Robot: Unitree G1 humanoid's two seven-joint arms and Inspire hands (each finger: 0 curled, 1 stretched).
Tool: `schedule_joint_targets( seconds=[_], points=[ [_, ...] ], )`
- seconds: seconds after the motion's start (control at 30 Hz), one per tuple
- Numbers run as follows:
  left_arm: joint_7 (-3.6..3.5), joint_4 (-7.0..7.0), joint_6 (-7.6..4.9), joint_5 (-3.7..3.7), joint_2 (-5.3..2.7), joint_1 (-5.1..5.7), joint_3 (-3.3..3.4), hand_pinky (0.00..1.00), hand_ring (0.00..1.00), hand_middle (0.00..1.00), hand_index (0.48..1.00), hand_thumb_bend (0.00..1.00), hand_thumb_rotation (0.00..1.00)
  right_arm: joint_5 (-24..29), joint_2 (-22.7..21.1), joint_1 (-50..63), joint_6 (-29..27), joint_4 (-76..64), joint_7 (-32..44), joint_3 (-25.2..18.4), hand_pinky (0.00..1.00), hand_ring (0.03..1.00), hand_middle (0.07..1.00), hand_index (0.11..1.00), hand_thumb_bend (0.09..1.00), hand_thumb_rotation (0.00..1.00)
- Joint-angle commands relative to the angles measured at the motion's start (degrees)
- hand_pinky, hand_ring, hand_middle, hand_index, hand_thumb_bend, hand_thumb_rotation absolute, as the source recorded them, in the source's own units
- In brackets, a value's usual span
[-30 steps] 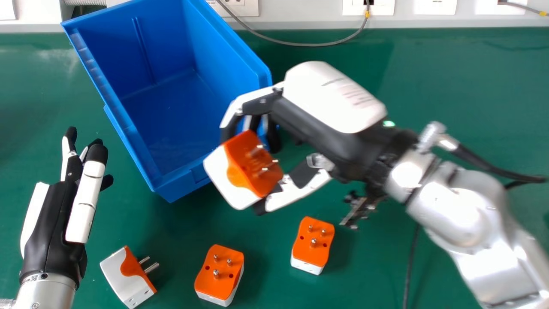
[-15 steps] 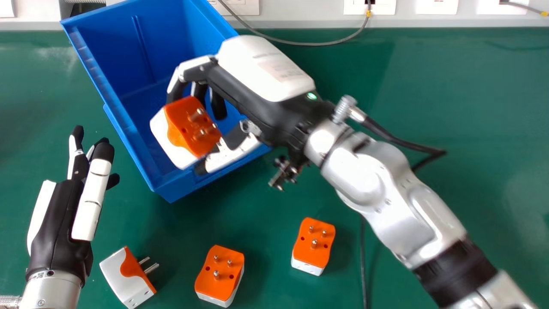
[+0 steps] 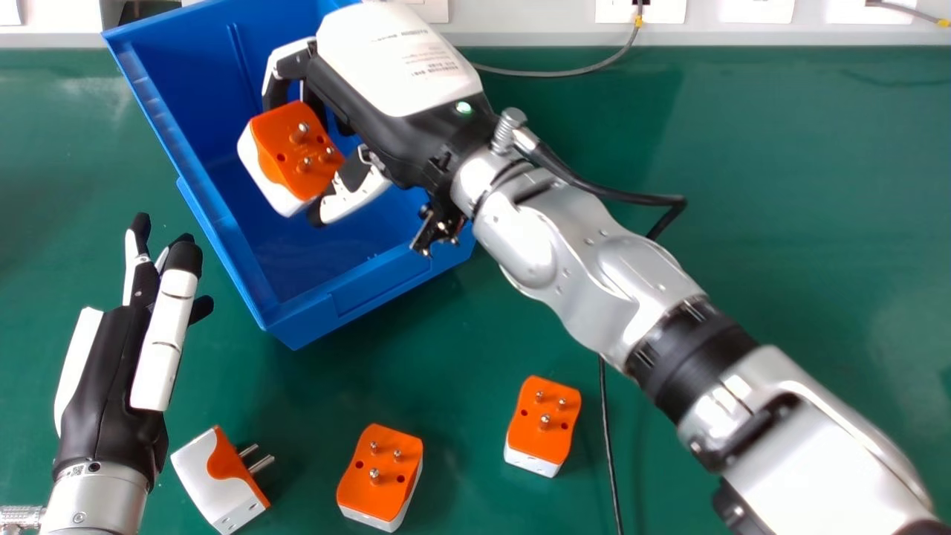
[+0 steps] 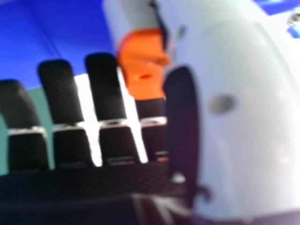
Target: Pick all objects and put in blue box
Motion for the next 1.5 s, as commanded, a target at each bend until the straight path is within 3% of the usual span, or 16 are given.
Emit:
schedule_joint_targets(
  seconds=[0.0,0.2,0.3,0.4,0.67,0.8,1.0,1.23,1.47],
  points=[
    [0.35,-0.45,-1.22,-0.31,-0.3,-0.35,0.12,0.9,0.96,0.97,1.0,0.6,1.0,-0.7,1.1,-4.9,0.8,2.3,-2.8,0.5,0.31,0.398,0.495,0.525,0.51,0.0],
    [0.36,-0.51,-1.89,-0.04,-0.76,0.05,0.19,0.9,0.96,0.97,1.0,0.6,1.0,-1.3,2.6,-8.8,3.4,7.6,-3.2,2.2,0.32,0.409,0.507,0.522,0.505,0.0],
    [0.67,-1.5,-1.56,0.09,-1.17,0.52,0.03,0.9,0.96,0.97,1.0,0.6,1.0,-0.2,4.2,-10.5,4.5,10.3,-2.0,2.0,0.32,0.409,0.507,0.522,0.505,0.0],
    [0.98,-2.52,-1.35,0.44,-1.57,1.1,-0.43,0.9,0.96,0.97,1.0,0.6,1.0,0.9,5.5,-12.1,4.9,13.2,-1.5,1.7,0.32,0.414,0.515,0.519,0.502,0.0],
    [1.46,-3.94,-0.75,0.15,-2.62,1.86,-1.5,0.9,0.96,0.97,1.0,0.61,1.0,2.3,7.2,-14.1,5.7,17.3,-2.1,1.4,0.32,0.42,0.519,0.52,0.499,0.0],
    [1.84,-4.94,-0.24,0.72,-3.25,2.18,-2.03,0.9,0.96,0.97,1.0,0.61,1.0,2.6,7.4,-14.0,5.9,17.3,-2.0,1.8,0.32,0.42,0.514,0.526,0.498,0.0],
    [2.54,-6.12,0.5,1.66,-3.43,2.67,-2.94,0.9,0.96,0.97,1.0,0.61,1.0,2.8,8.1,-14.3,6.3,17.9,-1.5,2.0,0.33,0.418,0.507,0.533,0.497,0.0],
    [2.91,-9.3,1.2,2.73,-4.24,4.98,-4.45,0.9,0.96,0.97,1.0,0.61,1.0,3.2,8.8,-15.1,6.2,19.2,-0.9,1.8,0.33,0.419,0.503,0.534,0.496,0.0],
    [3.25,-11.27,1.39,3.28,-5.23,7.11,-5.98,0.91,0.96,0.98,1.0,0.61,1.0,2.3,9.2,-16.0,6.4,20.6,-1.7,2.8,0.33,0.424,0.495,0.542,0.496,0.0]
  ],
)
